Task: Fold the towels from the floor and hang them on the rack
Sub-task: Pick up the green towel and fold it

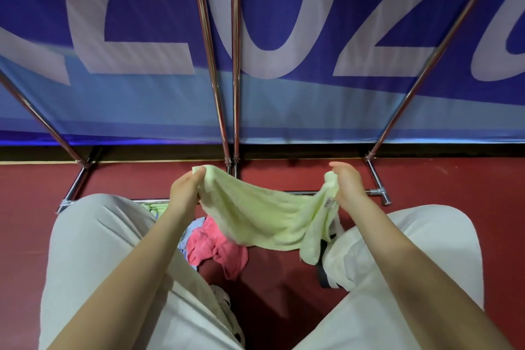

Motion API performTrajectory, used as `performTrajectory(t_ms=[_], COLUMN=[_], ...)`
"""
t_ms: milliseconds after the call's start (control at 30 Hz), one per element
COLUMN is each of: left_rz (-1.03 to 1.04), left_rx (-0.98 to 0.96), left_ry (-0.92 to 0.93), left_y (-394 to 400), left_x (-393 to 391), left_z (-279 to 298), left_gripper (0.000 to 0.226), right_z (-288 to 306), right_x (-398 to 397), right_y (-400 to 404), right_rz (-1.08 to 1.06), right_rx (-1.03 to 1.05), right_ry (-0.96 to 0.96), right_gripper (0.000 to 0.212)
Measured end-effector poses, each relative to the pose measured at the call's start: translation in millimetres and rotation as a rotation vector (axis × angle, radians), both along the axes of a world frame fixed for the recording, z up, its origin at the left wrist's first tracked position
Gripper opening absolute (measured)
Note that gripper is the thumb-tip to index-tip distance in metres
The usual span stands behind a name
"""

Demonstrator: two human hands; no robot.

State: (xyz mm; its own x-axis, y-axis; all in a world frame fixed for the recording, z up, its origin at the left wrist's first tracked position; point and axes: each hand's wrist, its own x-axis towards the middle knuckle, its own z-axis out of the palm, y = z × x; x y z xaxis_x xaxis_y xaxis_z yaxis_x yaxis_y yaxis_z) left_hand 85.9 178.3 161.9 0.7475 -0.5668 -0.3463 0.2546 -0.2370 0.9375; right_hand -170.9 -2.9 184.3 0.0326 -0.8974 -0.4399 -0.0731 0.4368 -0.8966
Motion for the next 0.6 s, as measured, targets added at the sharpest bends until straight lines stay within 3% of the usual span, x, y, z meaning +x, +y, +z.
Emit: performTrajectory(t_ms=[67, 233, 433, 600], left_rz=[-0.025, -0.011, -0.049, -0.083], left_rx=[-0.016, -0.061, -0.138, -0.185], left_ry=[-0.033, -0.105, -0.245, -0.160], left_y=[-8, -26, -36, -38], left_x=[-13, -37, -55, -77], left_z=[7, 24, 37, 44], left_gripper=[0.033, 0.022, 0.024, 0.018], right_z=[1, 8, 18, 33], right_x=[9, 27, 49, 69], right_y=[8, 26, 31, 43], right_rz=[0.107, 0.214, 0.174, 0.216], right_rx=[-0.076, -0.225, -0.149, -0.004], right_ry=[0.049, 0.105, -0.064, -0.339], right_gripper=[0.026, 0.021, 0.022, 0.016])
